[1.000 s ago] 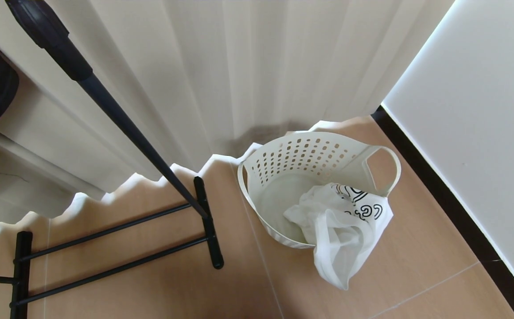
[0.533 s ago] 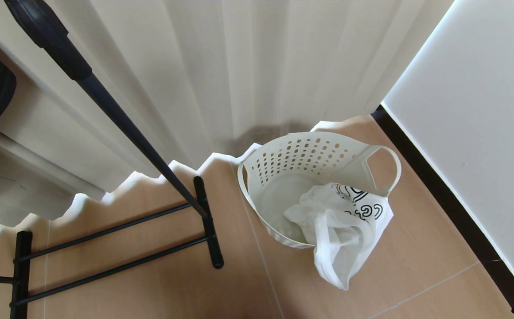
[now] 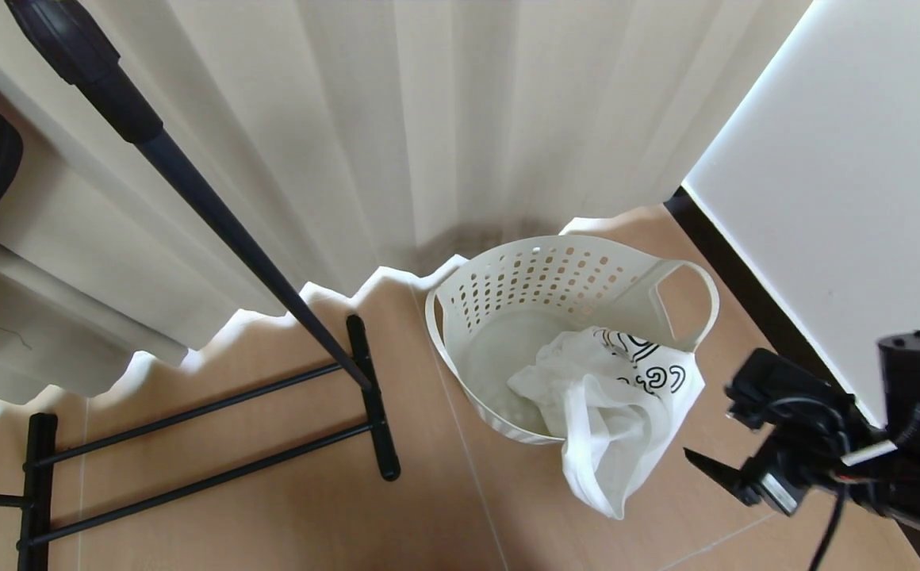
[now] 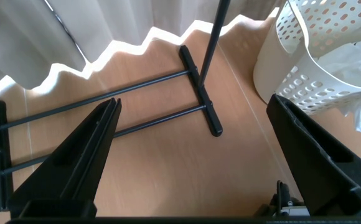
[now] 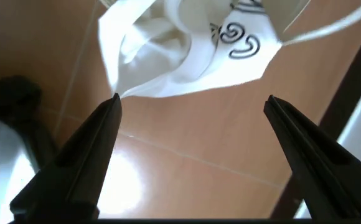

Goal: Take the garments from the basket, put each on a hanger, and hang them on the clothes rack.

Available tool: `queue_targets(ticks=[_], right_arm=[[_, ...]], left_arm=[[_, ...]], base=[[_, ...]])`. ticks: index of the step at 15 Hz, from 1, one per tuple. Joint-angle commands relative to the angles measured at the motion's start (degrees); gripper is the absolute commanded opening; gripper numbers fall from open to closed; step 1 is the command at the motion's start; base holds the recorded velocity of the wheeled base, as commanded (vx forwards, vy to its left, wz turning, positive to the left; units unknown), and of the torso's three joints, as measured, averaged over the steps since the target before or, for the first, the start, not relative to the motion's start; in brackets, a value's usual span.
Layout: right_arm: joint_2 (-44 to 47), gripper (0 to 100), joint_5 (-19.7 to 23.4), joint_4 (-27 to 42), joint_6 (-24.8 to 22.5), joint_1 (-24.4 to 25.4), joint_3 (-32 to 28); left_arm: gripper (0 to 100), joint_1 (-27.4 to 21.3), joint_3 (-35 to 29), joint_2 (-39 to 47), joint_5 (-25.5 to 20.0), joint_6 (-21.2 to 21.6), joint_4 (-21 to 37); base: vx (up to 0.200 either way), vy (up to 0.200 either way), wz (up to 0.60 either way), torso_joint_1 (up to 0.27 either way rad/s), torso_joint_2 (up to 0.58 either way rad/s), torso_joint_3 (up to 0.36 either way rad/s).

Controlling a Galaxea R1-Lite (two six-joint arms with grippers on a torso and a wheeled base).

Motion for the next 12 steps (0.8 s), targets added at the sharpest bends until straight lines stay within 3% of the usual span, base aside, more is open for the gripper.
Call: queue_targets(ticks=[1, 4, 6, 8, 12], right_arm=[[18.4, 100, -4.2, -1.4, -7.9, 1.7, -12.5], [26.3, 100, -10.5, -1.8, -9.4, 3.3, -18.3], [32.0, 100, -16.3, -9.3, -9.3, 5.1, -18.5], [36.1, 100, -17.1, -17.0, -9.2, 5.1, -18.0], [37.2, 100, -17.7, -18.3, -9.0, 5.1, -19.0]], left_arm=[[100, 0.0, 0.0, 0.0, -0.1, 0.0, 0.0], [100, 0.0, 0.0, 0.0, -0.1, 0.0, 0.0], [100, 0.0, 0.0, 0.0, -0.1, 0.0, 0.0], [100, 0.0, 0.0, 0.0, -0.1, 0.0, 0.0], [100, 0.0, 0.0, 0.0, -0.1, 0.0, 0.0]], base=[[0.0, 0.0, 0.0, 0.0, 0.0, 0.0], [0.0, 0.0, 0.0, 0.0, 0.0, 0.0], [0.0, 0.0, 0.0, 0.0, 0.0, 0.0], [0.0, 0.0, 0.0, 0.0, 0.0, 0.0], [0.0, 0.0, 0.0, 0.0, 0.0, 0.0]])
